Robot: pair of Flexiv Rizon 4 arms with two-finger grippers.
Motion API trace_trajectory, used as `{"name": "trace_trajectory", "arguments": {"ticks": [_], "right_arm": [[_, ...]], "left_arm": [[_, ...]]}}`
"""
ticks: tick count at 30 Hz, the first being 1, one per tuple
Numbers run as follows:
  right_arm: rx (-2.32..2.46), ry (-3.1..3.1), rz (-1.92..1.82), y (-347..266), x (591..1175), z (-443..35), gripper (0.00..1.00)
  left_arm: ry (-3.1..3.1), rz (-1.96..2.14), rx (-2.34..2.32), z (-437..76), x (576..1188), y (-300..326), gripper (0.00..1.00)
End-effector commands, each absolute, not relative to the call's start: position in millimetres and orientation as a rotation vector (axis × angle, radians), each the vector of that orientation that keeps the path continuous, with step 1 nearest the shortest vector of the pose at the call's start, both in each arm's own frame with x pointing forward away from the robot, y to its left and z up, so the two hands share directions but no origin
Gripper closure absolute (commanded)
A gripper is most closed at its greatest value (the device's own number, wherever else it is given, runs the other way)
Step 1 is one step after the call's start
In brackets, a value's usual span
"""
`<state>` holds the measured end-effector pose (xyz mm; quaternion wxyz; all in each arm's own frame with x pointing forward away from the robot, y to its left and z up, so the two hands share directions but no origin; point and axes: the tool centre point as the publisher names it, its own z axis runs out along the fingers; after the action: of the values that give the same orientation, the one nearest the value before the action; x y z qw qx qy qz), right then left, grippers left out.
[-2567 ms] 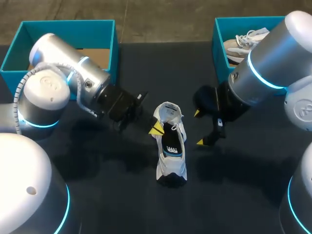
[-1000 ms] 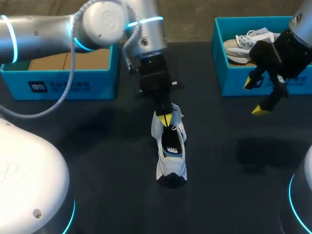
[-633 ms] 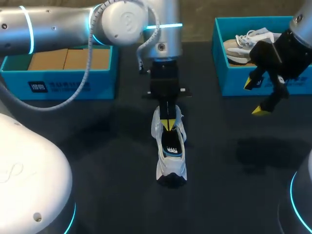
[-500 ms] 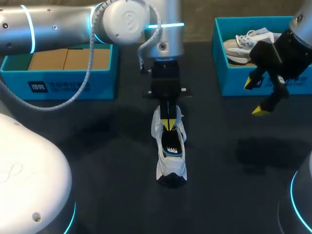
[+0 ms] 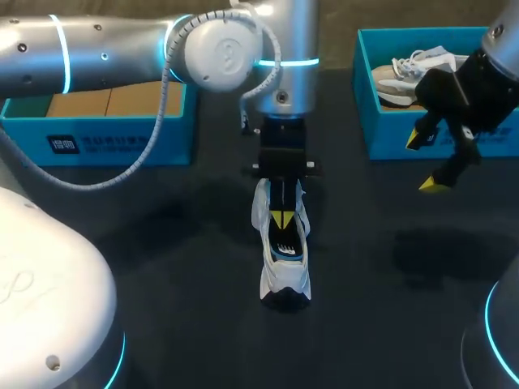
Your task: Take the shoe out of the shoebox, open the shoe tongue, remove and reinsert the insole, then place the shoe into the shoebox
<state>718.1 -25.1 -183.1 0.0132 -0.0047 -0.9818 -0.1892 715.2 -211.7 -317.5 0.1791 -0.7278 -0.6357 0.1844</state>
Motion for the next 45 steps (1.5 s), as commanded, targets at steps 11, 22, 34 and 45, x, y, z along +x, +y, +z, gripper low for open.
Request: {"name": "trace_trajectory", "arguments": {"ticks": [11,22,34,45], "right_arm": [[-0.015,-3.059,-0.587,-24.5,718.3,-183.9,0.0],[-0.015,-3.059,-0.587,-24.5,718.3,-183.9,0.0],[-0.015,-3.059,-0.587,-24.5,718.3,-183.9,0.0],[-0.015,-3.059,-0.587,-24.5,718.3,-183.9,0.0]], "left_arm": [[-1.897,0.508,-2.074,-349.6,694.5,-215.7,1.0],[-1.918,0.47,-2.054,-371.4,689.8,-213.2,1.0],[-1.901,0.416,-2.085,-358.6,682.6,-210.4,1.0],[-2.001,0.387,-2.114,-399.1,670.8,-215.1,1.0]]}}
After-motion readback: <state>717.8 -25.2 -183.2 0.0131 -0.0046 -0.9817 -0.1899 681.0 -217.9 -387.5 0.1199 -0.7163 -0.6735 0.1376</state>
